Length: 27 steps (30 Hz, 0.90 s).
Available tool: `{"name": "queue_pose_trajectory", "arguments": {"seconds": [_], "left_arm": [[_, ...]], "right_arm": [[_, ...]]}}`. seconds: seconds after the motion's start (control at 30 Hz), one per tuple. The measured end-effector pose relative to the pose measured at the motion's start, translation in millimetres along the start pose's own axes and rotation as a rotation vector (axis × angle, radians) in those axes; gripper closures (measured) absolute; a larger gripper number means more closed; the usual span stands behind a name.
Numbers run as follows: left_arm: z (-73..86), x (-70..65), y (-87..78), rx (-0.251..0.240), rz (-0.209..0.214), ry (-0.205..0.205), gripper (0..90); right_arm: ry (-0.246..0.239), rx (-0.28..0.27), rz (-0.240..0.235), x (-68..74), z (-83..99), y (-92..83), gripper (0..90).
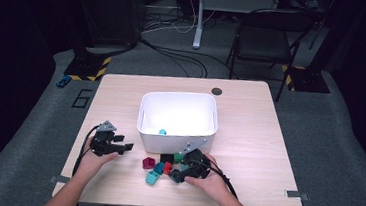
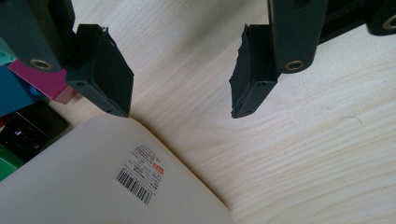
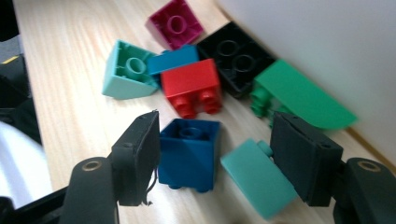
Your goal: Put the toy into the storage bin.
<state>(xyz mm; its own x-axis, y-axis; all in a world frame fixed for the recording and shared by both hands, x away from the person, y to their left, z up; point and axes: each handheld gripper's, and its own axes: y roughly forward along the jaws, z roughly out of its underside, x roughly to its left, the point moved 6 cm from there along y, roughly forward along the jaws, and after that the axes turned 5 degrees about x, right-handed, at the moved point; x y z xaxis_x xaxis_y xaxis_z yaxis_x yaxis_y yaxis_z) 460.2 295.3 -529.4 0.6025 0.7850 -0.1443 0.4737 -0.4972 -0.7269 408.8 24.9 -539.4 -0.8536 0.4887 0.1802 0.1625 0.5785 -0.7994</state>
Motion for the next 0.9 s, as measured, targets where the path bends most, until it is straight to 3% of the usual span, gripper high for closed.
{"name": "queue_pose_trajectory", "arguments": {"seconds": [0.2, 0.6, 0.9], "left_arm": [[0.0, 0.1, 0.1, -0.001, -0.001, -0.001, 38.8], [-0.5, -1.6, -1.6, 0.000, -0.001, 0.010, 38.9], [-1.7, -4.0, -2.2, -0.003, -0.003, 0.016, 39.2]], "right_arm": [[-0.020, -0.017, 0.005, 6.5, -3.0, 0.8, 34.5], [0.033, -0.055, 0.057, -10.1, -1.8, -12.2, 33.0], [0.014, -0.039, 0.059, -12.0, 6.5, -16.1, 40.8]]}}
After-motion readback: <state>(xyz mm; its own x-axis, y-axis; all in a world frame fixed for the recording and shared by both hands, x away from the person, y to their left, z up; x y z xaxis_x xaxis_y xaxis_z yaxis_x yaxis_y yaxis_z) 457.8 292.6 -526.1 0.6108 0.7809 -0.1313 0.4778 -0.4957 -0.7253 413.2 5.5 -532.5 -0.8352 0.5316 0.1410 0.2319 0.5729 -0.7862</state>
